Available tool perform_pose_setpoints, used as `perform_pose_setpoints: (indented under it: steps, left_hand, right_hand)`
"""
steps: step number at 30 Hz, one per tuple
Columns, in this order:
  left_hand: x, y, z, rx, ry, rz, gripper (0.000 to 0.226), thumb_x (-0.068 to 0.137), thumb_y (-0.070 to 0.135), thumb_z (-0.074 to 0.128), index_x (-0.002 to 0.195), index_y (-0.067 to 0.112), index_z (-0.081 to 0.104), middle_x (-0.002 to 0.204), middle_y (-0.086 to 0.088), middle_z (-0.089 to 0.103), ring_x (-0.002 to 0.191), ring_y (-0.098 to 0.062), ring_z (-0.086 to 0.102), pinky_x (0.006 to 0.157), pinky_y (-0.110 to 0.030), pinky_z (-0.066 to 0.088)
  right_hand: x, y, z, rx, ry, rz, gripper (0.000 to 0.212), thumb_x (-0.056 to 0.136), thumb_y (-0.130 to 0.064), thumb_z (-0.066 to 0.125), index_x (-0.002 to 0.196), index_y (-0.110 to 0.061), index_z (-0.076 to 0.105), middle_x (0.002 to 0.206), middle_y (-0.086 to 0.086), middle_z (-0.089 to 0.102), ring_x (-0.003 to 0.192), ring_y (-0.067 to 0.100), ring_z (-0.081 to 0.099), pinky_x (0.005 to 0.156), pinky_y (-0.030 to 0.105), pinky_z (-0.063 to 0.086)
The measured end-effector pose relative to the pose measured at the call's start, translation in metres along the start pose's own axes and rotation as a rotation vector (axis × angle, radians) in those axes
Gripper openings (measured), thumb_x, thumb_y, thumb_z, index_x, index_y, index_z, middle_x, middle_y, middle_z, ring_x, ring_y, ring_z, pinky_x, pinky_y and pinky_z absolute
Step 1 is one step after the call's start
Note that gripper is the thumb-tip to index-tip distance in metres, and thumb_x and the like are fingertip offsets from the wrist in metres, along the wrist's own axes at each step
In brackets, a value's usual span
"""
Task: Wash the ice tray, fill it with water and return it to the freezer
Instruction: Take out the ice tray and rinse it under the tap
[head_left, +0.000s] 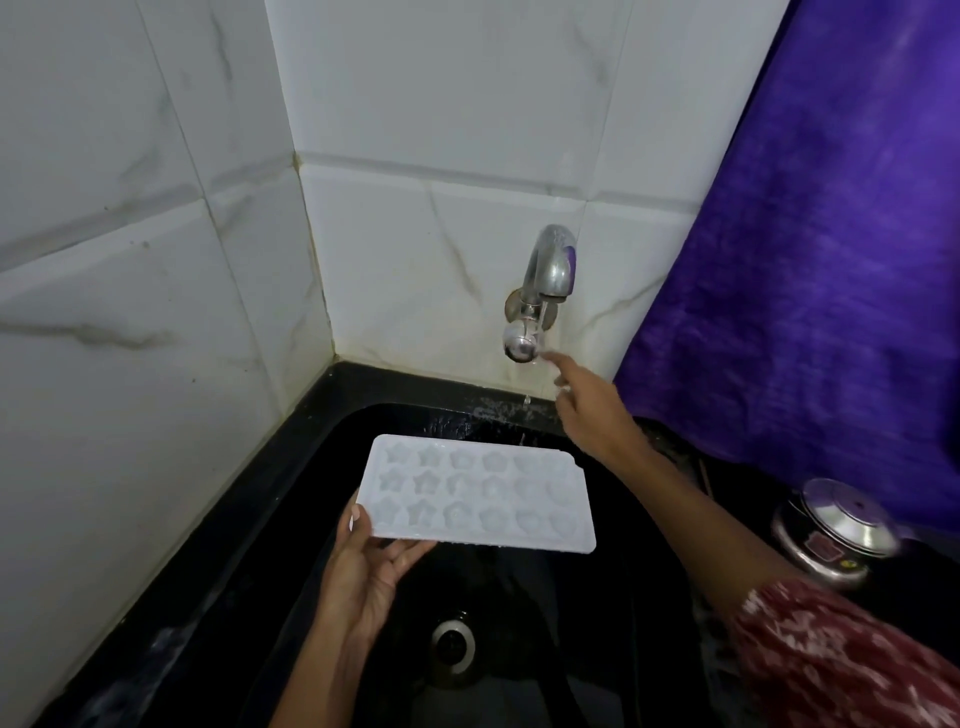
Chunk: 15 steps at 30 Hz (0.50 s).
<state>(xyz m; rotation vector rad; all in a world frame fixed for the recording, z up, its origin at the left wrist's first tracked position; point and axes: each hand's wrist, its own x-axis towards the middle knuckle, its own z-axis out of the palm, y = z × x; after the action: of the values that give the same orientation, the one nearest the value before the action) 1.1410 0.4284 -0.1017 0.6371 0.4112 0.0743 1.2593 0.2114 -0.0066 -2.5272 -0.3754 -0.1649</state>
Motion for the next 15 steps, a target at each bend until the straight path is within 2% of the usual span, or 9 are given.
perform_pose_setpoints:
  steps: [2, 4, 9, 12, 15]
  left_hand:
    - [0.0, 0.0, -0.001, -0.005, 0.005, 0.007, 0.048, 0.087, 0.032, 0.044, 0.133, 0.018, 0.043, 0.124, -0.012, 0.057, 0.087, -0.03, 0.07, 0.058, -0.042, 0.058]
    - [-0.001, 0.001, -0.002, -0.011, -0.005, 0.008, 0.046, 0.092, 0.031, 0.041, 0.136, 0.017, 0.042, 0.123, -0.012, 0.058, 0.088, -0.031, 0.069, 0.06, -0.044, 0.058]
    - [-0.007, 0.005, -0.002, -0.001, -0.014, 0.01, 0.041, 0.098, 0.029, 0.034, 0.136, 0.016, 0.042, 0.119, -0.012, 0.059, 0.094, -0.033, 0.066, 0.062, -0.044, 0.059]
    - [-0.01, 0.009, -0.002, 0.006, -0.015, 0.018, 0.04, 0.098, 0.03, 0.035, 0.134, 0.016, 0.043, 0.121, -0.013, 0.058, 0.095, -0.033, 0.066, 0.059, -0.042, 0.058]
    - [-0.012, 0.01, -0.004, 0.011, -0.016, 0.034, 0.038, 0.099, 0.029, 0.034, 0.134, 0.015, 0.043, 0.121, -0.013, 0.058, 0.091, -0.033, 0.068, 0.058, -0.042, 0.058]
  right_hand:
    - [-0.018, 0.014, 0.007, 0.003, -0.037, 0.044, 0.045, 0.092, 0.0, 0.036, 0.134, -0.014, 0.045, 0.113, 0.016, 0.057, 0.106, 0.027, 0.054, 0.086, 0.024, 0.038]
    - [-0.036, 0.024, 0.016, 0.006, -0.078, 0.087, 0.043, 0.091, 0.0, 0.039, 0.13, -0.014, 0.05, 0.119, 0.015, 0.054, 0.113, 0.025, 0.051, 0.09, 0.021, 0.034]
    - [-0.067, 0.032, 0.034, -0.036, -0.176, 0.145, 0.039, 0.096, -0.028, 0.043, 0.135, -0.024, 0.044, 0.133, 0.007, 0.042, 0.123, 0.023, 0.04, 0.103, 0.031, 0.034]
    - [-0.075, 0.027, 0.037, -0.085, -0.2, 0.149, 0.042, 0.096, -0.039, 0.041, 0.136, -0.028, 0.042, 0.133, 0.004, 0.041, 0.121, 0.021, 0.041, 0.1, 0.034, 0.039]
    - [-0.075, 0.022, 0.038, -0.147, -0.198, 0.15, 0.042, 0.096, -0.042, 0.039, 0.136, -0.029, 0.041, 0.129, 0.004, 0.039, 0.118, 0.021, 0.042, 0.095, 0.034, 0.042]
